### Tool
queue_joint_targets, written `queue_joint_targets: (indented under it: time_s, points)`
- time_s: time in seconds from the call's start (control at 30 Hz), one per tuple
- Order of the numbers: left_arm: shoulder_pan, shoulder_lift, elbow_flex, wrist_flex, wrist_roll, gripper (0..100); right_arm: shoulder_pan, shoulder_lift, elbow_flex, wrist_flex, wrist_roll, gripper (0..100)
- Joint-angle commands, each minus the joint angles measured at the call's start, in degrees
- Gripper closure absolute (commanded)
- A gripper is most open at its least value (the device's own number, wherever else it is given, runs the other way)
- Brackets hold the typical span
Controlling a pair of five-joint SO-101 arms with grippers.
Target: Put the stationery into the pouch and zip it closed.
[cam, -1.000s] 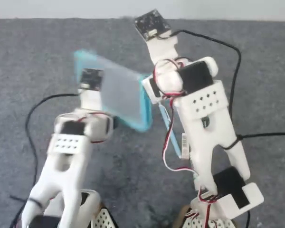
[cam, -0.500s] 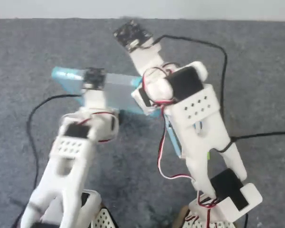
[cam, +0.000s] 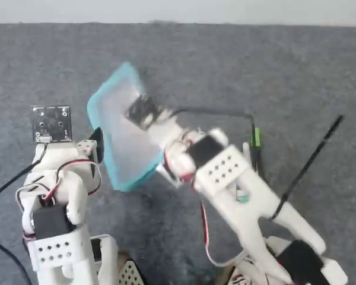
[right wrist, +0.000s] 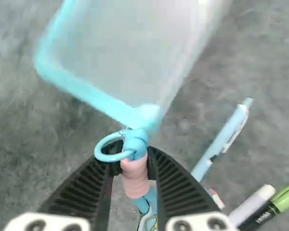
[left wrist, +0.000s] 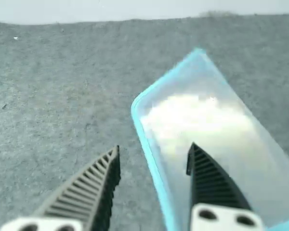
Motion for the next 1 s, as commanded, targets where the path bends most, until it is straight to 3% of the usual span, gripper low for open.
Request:
queue_joint_targets:
  time_s: [0.0,0.2,0.33,0.5,0.67,0.8,0.97]
  points:
    - [-2.11,4.40,2.07,-3.69,-1.93,79,1.19,-7.78,0.18,-1.36,-0.97,99.1]
    - [-2.29,17.41,8.31,-16.97,-1.58,79,7.60,-11.30,-17.93,9.36,-0.70,99.1]
    - [2.37,28.04,8.31,-20.92,-1.14,79,7.96,-8.04,-32.62,15.52,-1.05,99.1]
    - [12.40,38.24,5.93,-23.82,1.58,79,3.74,-0.66,-44.04,18.77,-2.99,99.1]
    - [19.52,44.75,2.77,-23.74,5.27,79,-3.12,1.98,-42.02,18.51,-1.85,99.1]
    - [15.47,43.87,0.75,-20.84,6.42,79,-5.49,1.71,-32.09,14.81,-1.85,99.1]
    - [2.46,37.01,-2.77,-16.09,8.09,79,-5.67,1.71,-14.24,1.80,-1.93,99.1]
